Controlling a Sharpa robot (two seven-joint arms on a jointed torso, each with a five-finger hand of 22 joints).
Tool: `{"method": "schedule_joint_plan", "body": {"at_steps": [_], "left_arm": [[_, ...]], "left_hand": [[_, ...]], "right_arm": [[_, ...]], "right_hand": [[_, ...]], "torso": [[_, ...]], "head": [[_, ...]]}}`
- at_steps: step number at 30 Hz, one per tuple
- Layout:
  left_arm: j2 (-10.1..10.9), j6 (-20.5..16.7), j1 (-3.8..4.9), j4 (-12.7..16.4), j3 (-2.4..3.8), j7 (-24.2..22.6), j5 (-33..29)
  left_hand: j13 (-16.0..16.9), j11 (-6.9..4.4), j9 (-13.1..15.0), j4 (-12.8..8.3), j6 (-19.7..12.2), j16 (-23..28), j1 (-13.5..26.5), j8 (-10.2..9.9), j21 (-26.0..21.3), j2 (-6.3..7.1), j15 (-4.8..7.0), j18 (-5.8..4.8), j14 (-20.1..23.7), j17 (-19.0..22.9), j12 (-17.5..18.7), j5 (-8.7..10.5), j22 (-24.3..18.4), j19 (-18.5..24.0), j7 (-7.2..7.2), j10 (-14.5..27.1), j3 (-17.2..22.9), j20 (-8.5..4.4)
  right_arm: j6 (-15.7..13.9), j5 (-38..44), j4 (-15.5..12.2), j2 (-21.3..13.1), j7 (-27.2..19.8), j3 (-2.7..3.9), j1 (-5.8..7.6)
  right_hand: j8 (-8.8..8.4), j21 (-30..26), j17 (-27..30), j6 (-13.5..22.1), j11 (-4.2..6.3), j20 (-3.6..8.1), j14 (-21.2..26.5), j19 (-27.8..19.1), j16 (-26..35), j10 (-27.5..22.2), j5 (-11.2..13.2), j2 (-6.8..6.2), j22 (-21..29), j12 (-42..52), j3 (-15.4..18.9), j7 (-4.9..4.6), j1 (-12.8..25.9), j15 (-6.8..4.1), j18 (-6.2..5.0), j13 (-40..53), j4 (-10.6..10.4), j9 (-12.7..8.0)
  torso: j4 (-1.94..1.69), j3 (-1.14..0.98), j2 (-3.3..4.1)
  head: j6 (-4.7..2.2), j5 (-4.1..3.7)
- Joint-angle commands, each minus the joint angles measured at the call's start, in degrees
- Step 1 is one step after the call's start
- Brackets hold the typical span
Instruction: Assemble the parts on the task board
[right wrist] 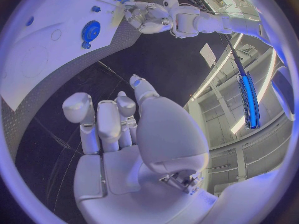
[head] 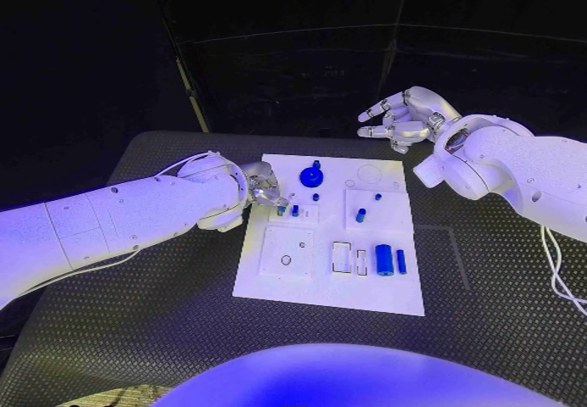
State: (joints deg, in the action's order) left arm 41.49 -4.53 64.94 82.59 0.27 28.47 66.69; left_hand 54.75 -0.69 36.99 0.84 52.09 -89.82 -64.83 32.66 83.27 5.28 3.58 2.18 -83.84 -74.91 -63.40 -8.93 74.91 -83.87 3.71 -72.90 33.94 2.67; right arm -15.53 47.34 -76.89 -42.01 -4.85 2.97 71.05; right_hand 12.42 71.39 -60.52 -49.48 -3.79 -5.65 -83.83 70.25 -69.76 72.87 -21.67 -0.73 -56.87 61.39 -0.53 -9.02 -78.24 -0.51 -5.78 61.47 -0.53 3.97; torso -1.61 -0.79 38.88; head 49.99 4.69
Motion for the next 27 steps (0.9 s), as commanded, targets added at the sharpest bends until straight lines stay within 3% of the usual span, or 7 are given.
{"method": "schedule_joint_plan", "body": {"at_steps": [1,8,27], "left_arm": [[-0.13,0.81,0.0,0.02,0.02,0.22,0.64],[-0.16,1.67,-0.06,-0.16,0.01,0.7,2.8],[-0.66,2.27,-0.17,-0.99,0.01,2.36,3.66]], "left_hand": [[0.01,-0.12,0.05,-6.14,0.06,-0.18,-0.52,0.24,-0.21,-0.26,0.42,-0.31,-6.16,-15.09,0.18,-0.2,9.0,-2.63,-0.29,-0.35,6.2,-0.41],[-0.04,-0.12,0.06,-6.12,0.07,-0.18,-0.52,0.27,-0.11,-0.27,0.42,-0.34,-6.16,-15.09,0.21,-0.2,9.09,-2.68,-0.29,-0.35,6.21,-0.41],[0.13,-0.21,0.27,-5.82,0.19,-0.18,-0.25,0.71,0.2,-0.17,0.49,-0.42,-6.16,-15.09,0.0,-0.4,9.37,-2.85,-0.41,-0.7,6.26,-0.46]], "right_arm": [[0.33,0.06,-0.05,0.05,-0.56,0.04,0.1],[0.39,0.06,0.04,0.12,-0.59,0.04,0.09],[0.37,0.06,0.12,0.17,-0.64,0.04,0.08]], "right_hand": [[0.3,-0.25,-0.08,0.45,0.2,0.18,-0.39,-0.03,0.17,-0.32,-0.27,0.16,0.02,0.03,-0.41,0.1,0.17,-0.32,-1.03,-0.06,0.03,-0.05],[0.3,-0.25,-0.08,0.45,0.2,0.18,-0.39,-0.03,0.17,-0.32,-0.27,0.16,0.02,0.03,-0.41,0.1,0.17,-0.32,-1.03,-0.06,0.03,-0.05],[0.3,-0.25,-0.08,0.45,0.2,0.18,-0.39,-0.03,0.17,-0.32,-0.27,0.16,0.02,0.03,-0.41,0.1,0.17,-0.32,-1.03,-0.06,0.03,-0.05]], "torso": [[-0.03,0.0,-0.03],[-0.1,0.06,-0.05],[0.02,-0.03,-0.01]], "head": [[0.01,0.02],[0.01,0.04],[0.01,0.2]]}}
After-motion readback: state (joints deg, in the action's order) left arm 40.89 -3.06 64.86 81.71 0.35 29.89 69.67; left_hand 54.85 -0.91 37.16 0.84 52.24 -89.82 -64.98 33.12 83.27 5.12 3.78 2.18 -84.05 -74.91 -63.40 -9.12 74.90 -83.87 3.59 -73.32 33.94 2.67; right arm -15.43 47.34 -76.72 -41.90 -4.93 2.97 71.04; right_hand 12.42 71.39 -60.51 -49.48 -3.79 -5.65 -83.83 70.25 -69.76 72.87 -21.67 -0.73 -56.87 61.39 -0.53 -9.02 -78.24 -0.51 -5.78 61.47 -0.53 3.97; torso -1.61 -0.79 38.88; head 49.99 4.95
